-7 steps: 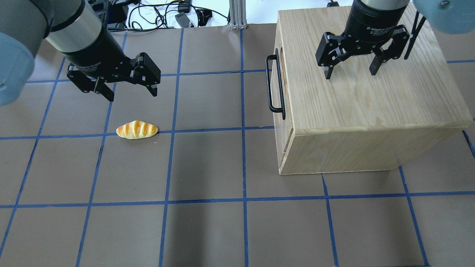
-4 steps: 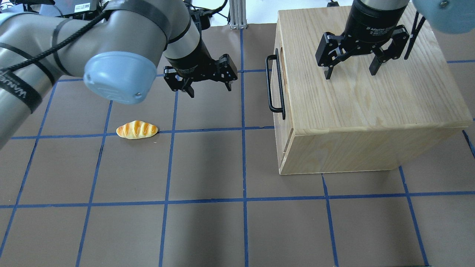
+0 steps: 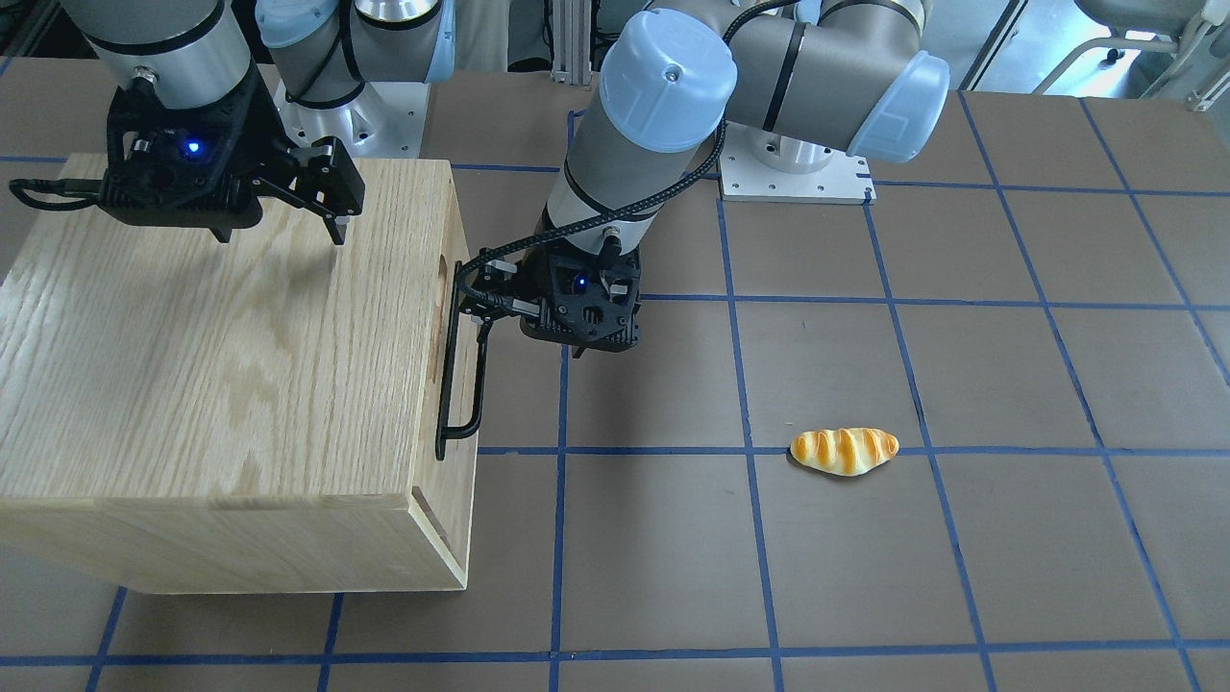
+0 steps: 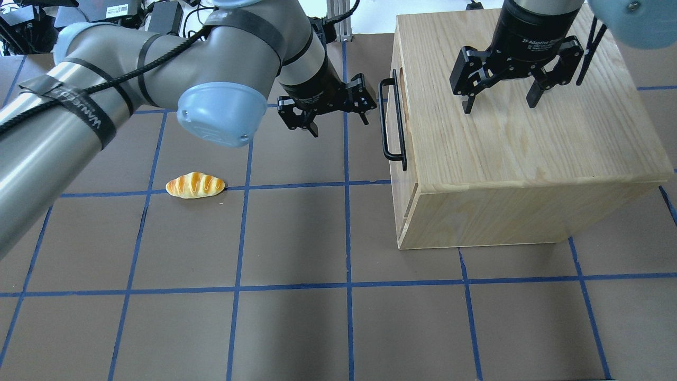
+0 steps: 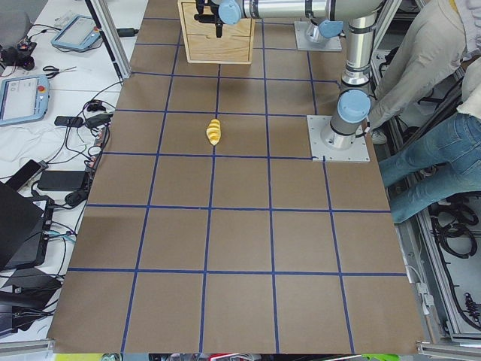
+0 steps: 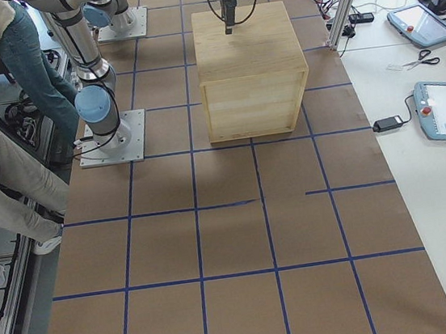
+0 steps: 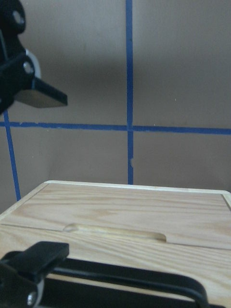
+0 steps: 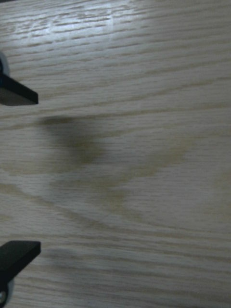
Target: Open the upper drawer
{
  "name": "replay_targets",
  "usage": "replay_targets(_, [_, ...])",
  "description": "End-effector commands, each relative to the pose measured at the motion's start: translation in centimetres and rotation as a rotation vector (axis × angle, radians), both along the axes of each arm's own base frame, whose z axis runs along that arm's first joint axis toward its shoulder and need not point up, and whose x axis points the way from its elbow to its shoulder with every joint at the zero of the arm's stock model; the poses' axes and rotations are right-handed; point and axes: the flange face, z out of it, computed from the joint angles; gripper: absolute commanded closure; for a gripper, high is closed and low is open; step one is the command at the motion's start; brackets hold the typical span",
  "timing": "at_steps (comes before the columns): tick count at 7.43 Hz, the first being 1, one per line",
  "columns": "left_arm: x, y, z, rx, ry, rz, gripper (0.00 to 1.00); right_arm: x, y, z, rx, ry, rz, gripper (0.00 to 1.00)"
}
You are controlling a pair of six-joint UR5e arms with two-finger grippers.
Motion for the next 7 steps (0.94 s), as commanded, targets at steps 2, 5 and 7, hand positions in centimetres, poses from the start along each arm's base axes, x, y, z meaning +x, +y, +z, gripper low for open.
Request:
replay_targets(2, [-0.7, -0.6, -2.3, 0.018, 0.007, -0.025, 0.0, 0.0, 0.0, 0.0, -0.001, 0.0, 0.0, 0.0])
replay_targets(5, [1.7, -1.1, -3.0, -0.03, -0.015, -0.091, 0.0, 0.0, 0.0, 0.0, -0.001, 0.0, 0.0, 0.0])
replay_targets(7, [7.4, -2.8, -1.7, -0.034, -0.019, 0.004, 0.0, 0.0, 0.0, 0.0, -0.001, 0.0, 0.0, 0.0])
